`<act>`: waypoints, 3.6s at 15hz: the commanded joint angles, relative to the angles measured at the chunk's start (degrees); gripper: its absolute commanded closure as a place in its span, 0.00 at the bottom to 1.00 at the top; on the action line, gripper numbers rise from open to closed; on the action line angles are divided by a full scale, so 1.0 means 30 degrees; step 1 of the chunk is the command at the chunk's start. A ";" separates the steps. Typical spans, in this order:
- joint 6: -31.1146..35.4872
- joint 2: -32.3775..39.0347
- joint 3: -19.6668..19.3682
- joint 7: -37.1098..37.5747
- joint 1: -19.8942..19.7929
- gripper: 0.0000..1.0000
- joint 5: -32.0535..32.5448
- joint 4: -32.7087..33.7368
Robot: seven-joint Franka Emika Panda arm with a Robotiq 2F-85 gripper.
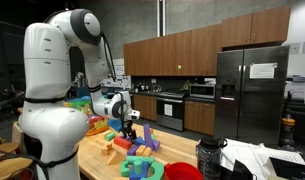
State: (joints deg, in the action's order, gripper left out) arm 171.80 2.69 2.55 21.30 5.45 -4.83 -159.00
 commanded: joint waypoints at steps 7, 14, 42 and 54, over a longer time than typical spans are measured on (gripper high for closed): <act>-0.1111 0.0184 -0.0368 0.3452 0.0471 0.00 0.4497 0.0711; -0.1842 0.0513 -0.0643 0.1813 -0.0129 0.00 0.2898 0.1323; -0.4308 0.0983 -0.0677 -0.6984 -0.2831 0.00 -0.5489 0.2164; -0.4375 0.1901 -0.1507 -0.7364 -0.3033 0.00 -0.2670 0.3187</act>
State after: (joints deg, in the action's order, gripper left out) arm 159.56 8.07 -0.79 -1.63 -3.38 -16.79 -150.55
